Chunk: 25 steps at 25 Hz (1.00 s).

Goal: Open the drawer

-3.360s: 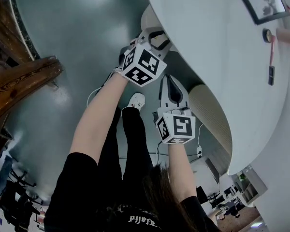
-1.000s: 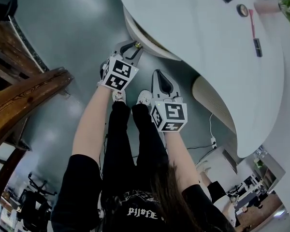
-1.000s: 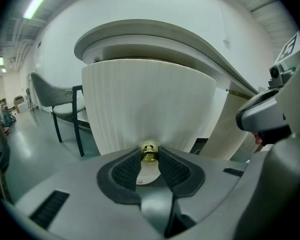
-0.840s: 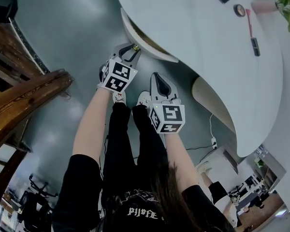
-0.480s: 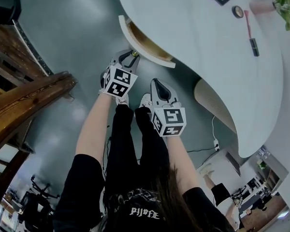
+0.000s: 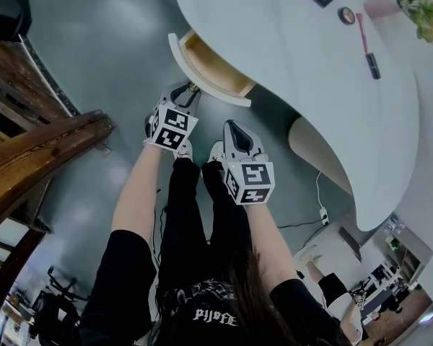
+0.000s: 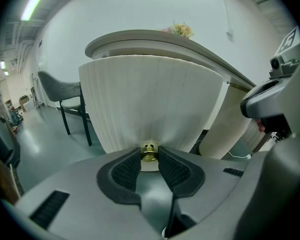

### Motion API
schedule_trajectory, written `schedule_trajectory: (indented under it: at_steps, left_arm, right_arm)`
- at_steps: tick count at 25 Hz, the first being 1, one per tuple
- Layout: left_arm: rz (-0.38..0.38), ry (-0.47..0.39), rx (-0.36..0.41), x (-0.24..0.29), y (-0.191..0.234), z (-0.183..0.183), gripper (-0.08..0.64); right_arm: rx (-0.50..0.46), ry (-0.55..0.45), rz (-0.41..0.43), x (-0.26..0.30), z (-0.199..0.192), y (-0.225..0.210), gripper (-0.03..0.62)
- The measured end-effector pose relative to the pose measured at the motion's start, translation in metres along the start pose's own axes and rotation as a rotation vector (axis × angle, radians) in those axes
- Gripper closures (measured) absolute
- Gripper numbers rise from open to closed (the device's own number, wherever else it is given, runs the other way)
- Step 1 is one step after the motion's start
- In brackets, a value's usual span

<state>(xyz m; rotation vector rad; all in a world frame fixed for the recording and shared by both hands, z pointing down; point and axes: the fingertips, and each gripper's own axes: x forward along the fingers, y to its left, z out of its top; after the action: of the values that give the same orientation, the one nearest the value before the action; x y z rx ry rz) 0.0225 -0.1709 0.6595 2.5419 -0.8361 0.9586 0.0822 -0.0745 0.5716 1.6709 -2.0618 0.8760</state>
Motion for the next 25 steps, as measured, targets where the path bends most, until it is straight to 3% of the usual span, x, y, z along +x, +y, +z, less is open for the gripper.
schedule_trajectory:
  at_steps: [25]
  left_arm:
    - [-0.005,0.061,-0.001,-0.029,-0.002,-0.028,0.442]
  right_arm:
    - [0.064,-0.032,-0.058,-0.029,-0.012,0.008,0.565]
